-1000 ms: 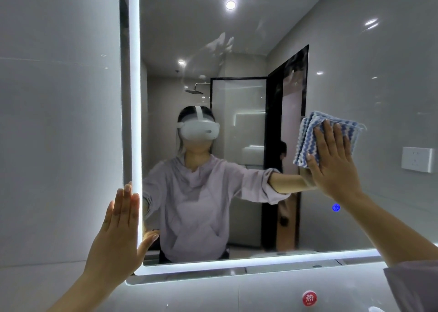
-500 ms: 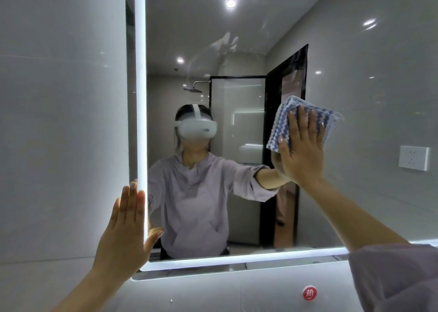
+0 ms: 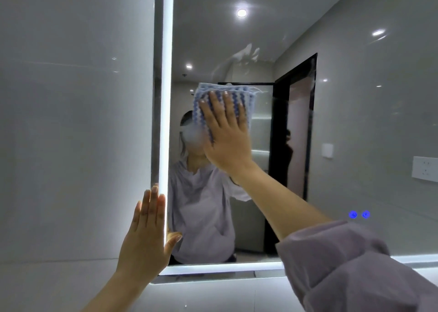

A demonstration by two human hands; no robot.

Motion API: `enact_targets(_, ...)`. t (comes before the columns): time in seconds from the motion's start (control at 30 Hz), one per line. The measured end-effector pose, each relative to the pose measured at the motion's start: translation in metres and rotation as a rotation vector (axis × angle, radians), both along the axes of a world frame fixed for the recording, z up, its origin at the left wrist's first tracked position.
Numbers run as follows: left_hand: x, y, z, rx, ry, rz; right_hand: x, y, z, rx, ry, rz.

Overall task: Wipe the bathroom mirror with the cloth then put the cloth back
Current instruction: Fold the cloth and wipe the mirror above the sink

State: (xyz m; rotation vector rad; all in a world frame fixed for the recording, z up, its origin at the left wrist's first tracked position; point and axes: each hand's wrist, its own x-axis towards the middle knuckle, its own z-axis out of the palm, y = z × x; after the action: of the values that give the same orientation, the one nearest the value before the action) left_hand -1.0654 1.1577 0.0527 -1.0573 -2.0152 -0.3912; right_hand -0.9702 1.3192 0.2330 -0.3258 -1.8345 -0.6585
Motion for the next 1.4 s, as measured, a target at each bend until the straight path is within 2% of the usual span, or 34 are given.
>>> enact_targets(0.27,0.003,0.000,0.003,0.005,-0.046,-0.015,-0.045,-0.040,0.008,0.038,-0.009,0.000)
enact_targets(0.87,0.004,0.001,0.003,-0.023,-0.074,0.006,-0.049,-0.046,0.018,0.076,-0.116,-0.058)
enact_targets(1.4,0.007,-0.002,0.000,0.001,-0.008,0.011,0.066,0.069,0.031,-0.005,0.039,-0.128)
